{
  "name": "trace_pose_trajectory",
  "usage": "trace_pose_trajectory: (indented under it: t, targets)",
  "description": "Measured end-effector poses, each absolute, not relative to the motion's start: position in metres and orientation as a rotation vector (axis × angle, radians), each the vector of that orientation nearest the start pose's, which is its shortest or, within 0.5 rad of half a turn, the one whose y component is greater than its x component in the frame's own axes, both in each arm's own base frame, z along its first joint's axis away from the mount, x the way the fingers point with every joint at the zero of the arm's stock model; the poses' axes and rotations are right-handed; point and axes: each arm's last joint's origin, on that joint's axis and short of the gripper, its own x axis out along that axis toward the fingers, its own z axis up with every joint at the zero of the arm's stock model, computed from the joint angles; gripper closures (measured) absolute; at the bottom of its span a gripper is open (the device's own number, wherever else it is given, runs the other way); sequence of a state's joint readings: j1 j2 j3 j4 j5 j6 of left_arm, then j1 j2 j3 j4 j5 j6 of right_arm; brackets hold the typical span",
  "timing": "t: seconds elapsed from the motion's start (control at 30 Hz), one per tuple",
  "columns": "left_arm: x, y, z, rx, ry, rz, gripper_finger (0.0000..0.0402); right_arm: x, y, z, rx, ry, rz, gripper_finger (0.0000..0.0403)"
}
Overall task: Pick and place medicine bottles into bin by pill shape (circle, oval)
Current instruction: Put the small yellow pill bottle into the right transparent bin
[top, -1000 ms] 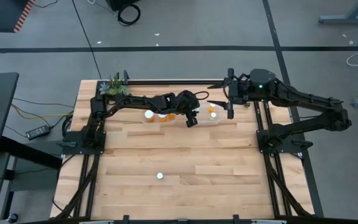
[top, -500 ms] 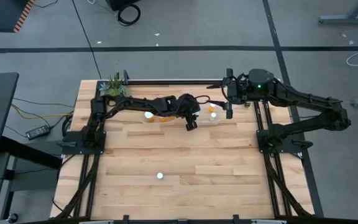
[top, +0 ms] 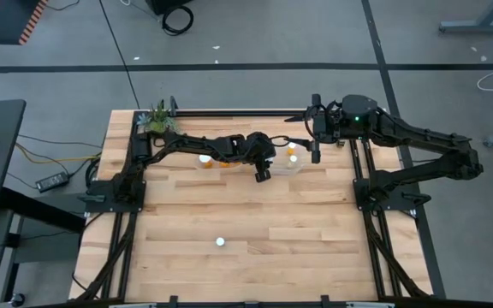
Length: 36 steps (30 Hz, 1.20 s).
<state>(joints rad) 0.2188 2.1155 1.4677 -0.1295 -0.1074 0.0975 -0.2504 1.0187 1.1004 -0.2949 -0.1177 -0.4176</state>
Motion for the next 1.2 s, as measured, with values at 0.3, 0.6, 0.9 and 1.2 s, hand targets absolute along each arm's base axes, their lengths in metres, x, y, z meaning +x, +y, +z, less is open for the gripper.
trace_pose_trajectory:
  t: [0.3, 0.6, 0.9, 1.2]
  targets:
    - [0.4459, 0.1038, 0.1654, 0.069, 0.777, 0.276, 0.026, 0.2092, -0.05, 0.3872, -0.376, 0.239, -0.085, 0.0158]
    - [0.4456, 0.1037, 0.1651, 0.068, 0.781, 0.275, 0.0253, 0.2092, -0.05, 0.3871, -0.376, 0.24, -0.085, 0.0158]
    - [0.4452, 0.1035, 0.1647, 0.069, 0.787, 0.274, 0.0231, 0.2089, -0.0499, 0.3865, -0.375, 0.246, -0.084, 0.0158]
    - [0.4439, 0.1028, 0.1708, 0.107, 0.785, 0.289, 0.0204, 0.2084, -0.0499, 0.3845, -0.371, 0.267, -0.079, 0.0158]
